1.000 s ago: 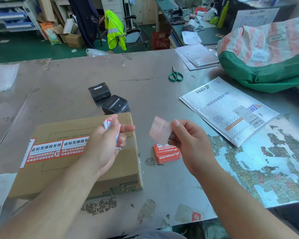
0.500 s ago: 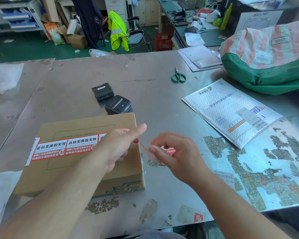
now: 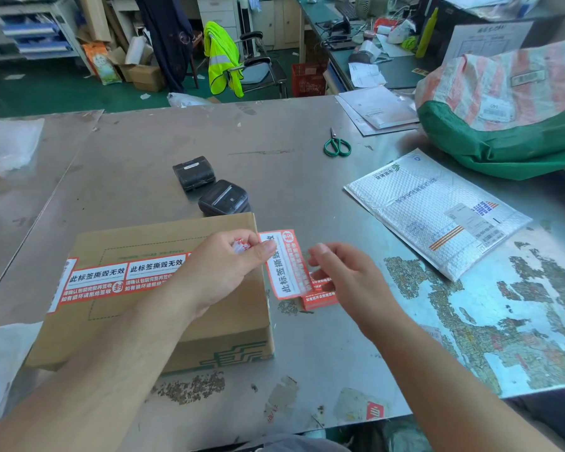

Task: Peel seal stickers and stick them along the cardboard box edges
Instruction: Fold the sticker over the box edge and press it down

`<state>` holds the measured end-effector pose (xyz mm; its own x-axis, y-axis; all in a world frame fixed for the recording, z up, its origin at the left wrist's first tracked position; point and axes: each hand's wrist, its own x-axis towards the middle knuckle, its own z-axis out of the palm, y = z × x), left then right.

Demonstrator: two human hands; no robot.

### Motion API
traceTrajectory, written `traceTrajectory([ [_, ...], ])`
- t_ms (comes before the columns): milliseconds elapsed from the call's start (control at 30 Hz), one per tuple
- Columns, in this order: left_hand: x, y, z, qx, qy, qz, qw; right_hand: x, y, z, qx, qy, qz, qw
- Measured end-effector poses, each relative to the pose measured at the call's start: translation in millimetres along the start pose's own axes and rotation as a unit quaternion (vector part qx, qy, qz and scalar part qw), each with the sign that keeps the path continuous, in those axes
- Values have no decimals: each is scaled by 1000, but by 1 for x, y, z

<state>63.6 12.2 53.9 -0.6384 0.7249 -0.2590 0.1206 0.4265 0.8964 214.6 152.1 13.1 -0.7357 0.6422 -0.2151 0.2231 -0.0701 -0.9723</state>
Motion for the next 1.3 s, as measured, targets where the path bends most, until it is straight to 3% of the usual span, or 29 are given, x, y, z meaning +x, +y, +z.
traceTrajectory([
  [133, 0, -1, -3, -4, -10, 11, 1000, 4, -1, 4, 24, -89, 57, 994],
  [267, -2, -1, -6, 2, 8, -11, 1000, 5, -2, 11, 50, -85, 37, 994],
  [467, -5, -1, -12, 62, 134, -39, 988, 14, -6, 19, 81, -25, 14, 996],
  [667, 0, -10, -23, -1, 109, -69, 992, 28, -3, 22, 195, -64, 105, 973],
  [1000, 14, -3, -14, 53, 103, -104, 988, 46, 9, 31, 118, -94, 114, 982],
  [1300, 20, -2, -10, 86, 133, -130, 979, 50, 9, 32, 129, -103, 132, 977],
])
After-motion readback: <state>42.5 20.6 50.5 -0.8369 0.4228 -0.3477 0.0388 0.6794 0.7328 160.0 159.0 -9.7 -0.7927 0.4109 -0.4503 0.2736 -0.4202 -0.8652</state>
